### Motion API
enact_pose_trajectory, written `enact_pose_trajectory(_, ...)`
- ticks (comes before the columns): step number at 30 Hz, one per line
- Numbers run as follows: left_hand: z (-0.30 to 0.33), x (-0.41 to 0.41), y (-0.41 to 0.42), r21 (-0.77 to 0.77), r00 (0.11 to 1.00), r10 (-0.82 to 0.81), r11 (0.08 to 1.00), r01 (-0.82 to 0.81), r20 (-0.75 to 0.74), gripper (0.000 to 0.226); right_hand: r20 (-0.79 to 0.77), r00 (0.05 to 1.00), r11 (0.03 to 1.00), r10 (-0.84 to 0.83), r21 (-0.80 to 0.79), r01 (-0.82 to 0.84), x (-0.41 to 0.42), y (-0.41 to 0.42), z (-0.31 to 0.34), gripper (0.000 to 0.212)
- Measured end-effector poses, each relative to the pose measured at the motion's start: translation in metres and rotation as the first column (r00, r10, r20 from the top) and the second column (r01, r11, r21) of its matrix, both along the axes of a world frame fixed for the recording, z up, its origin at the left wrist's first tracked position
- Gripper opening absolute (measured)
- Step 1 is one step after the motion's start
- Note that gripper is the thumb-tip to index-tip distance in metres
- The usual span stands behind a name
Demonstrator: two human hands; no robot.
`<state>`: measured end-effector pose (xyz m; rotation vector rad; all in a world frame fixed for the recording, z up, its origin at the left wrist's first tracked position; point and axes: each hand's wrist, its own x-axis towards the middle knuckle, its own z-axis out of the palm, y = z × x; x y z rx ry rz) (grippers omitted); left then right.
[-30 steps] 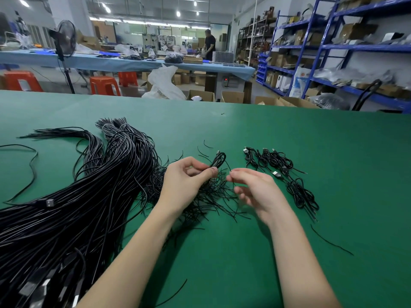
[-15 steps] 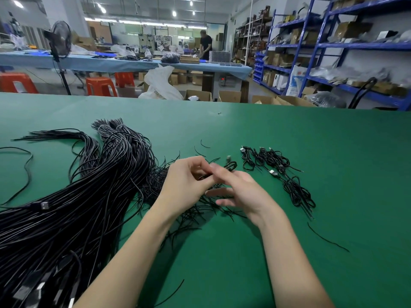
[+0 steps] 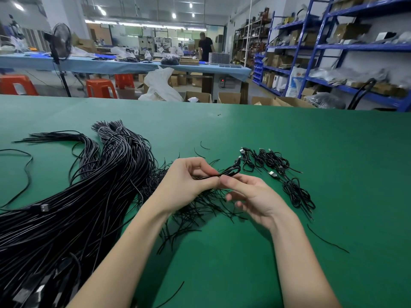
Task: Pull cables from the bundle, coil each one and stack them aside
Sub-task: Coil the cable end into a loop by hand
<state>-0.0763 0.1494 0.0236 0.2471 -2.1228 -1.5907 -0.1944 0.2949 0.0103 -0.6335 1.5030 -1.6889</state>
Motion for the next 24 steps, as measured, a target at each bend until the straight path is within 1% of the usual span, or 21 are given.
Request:
enact_pose_trajectory(3, 0.000, 0.002, -0.002, 0.068, 0.999, -0.047, 0.997, 0.046, 0.010, 0.017, -0.015, 1.000, 1.000, 0.004, -0.004, -0.005, -0.002, 0.001, 0.002, 0.037)
enact_pose_trajectory(5, -0.001, 0.003, -0.004, 0.083, 0.998, -0.063, 0.995, 0.061, 0.024, 0.023, -0.038, 0.999, 1.000, 0.009, -0.013, -0.009, -0.002, 0.001, 0.003, 0.036)
enact_pose_trajectory(7, -0.001, 0.003, -0.006, 0.099, 0.996, -0.080, 0.992, 0.077, 0.029, 0.022, -0.025, 1.000, 1.000, 0.017, -0.014, -0.018, -0.002, 0.001, 0.003, 0.034)
enact_pose_trajectory(10, -0.003, 0.004, -0.008, 0.126, 0.995, -0.096, 0.988, 0.092, 0.026, 0.019, 0.086, 0.995, 0.999, 0.041, -0.018, -0.039, 0.000, 0.000, 0.003, 0.027)
enact_pose_trajectory(14, -0.005, 0.006, -0.008, 0.199, 0.992, -0.122, 0.973, 0.117, 0.015, 0.017, 0.231, 0.970, 0.995, 0.080, -0.079, -0.063, 0.002, 0.000, 0.000, 0.024)
enact_pose_trajectory(16, -0.004, 0.007, -0.009, 0.251, 0.994, -0.108, 0.962, 0.105, -0.002, 0.014, 0.276, 0.957, 0.991, 0.091, -0.116, -0.061, 0.003, -0.001, -0.001, 0.022)
enact_pose_trajectory(20, -0.006, 0.006, -0.012, 0.284, 0.998, -0.059, 0.957, 0.064, -0.026, 0.012, 0.332, 0.940, 0.991, 0.075, -0.127, -0.034, 0.006, -0.010, -0.002, 0.024)
enact_pose_trajectory(24, -0.008, 0.004, -0.010, 0.264, 0.995, 0.084, 0.962, -0.069, -0.049, 0.020, 0.411, 0.912, 0.992, 0.012, -0.116, 0.040, 0.008, -0.018, -0.004, 0.027)
